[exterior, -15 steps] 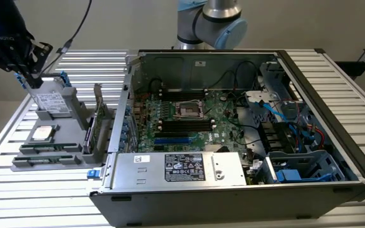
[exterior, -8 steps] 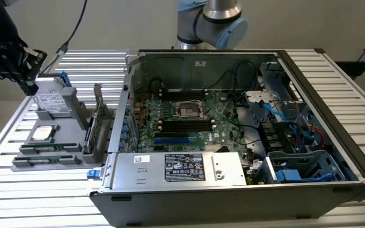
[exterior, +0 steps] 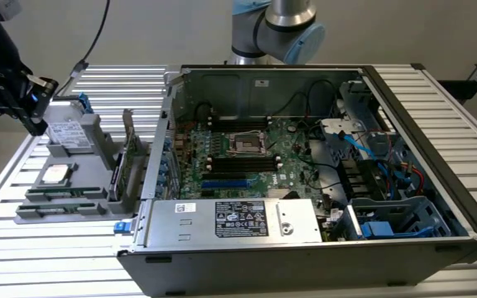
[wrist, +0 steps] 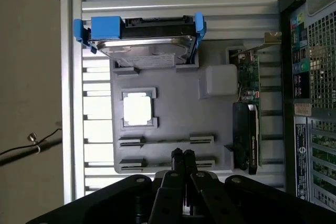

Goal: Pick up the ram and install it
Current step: 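Reach for the ram, then pick up the ram and move it above insertion slot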

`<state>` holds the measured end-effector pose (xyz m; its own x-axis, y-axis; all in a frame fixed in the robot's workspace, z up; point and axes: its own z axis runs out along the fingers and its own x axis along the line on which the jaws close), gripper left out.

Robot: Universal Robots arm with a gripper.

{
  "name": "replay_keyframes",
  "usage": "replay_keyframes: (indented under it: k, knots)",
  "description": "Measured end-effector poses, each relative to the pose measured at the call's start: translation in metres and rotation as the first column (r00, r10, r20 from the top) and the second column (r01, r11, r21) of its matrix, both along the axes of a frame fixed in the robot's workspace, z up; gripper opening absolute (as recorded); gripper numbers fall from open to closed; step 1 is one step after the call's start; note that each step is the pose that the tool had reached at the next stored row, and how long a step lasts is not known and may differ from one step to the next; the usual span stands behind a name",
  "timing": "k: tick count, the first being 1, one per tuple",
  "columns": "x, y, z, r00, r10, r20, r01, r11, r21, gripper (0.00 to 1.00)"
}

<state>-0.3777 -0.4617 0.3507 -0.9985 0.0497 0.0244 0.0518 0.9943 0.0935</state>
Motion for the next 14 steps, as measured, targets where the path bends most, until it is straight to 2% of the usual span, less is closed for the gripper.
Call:
replay_keyframes:
  k: [14]
  knots:
    - [0.0, 0.0, -0.0001, 1.0, 0.0, 0.0003, 0.0, 1.0, 0.0001, 0.1]
